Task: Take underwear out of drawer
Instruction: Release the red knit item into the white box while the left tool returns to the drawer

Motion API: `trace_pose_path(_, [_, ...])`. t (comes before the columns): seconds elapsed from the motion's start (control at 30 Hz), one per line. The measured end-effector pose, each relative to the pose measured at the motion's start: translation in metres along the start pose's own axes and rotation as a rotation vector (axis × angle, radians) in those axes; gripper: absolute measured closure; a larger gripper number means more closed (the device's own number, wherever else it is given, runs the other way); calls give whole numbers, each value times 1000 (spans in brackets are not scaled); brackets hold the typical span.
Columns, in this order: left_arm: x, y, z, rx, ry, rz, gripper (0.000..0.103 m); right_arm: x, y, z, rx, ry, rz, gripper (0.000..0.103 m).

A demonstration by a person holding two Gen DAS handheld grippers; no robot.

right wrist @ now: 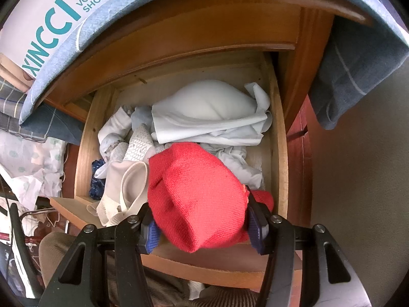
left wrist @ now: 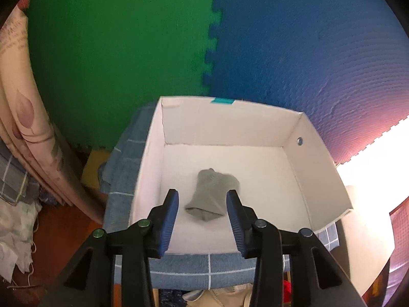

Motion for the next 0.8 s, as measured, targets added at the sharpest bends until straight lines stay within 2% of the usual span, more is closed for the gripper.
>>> trace_pose_path(0.2, [10,32,-36,-61,-17,28,62,3,6,-2,-28,11,-11,51])
trace_pose_path(0.43, [34,36,-104,-49,13,77,57,2,16,-1,-52,10,-7,51])
trace_pose_path(0.6, [47,8,-152,26,54,112,57,7,33,0,-69,22,-17,51])
trace_pose_path(0.8, [56,-37,-200,122,138,140,57,18,78,3,-115,55,20,51])
Point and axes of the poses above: each gripper's, at about its wrist camera, not at the fingertips, and y roughly against the way its jaws point, x to its left, z to its top, the point moved 1 cm from there along -y, roughly the way its jaws point, and after that the axes turned 7 degrees about x, right-handed, at the moved point
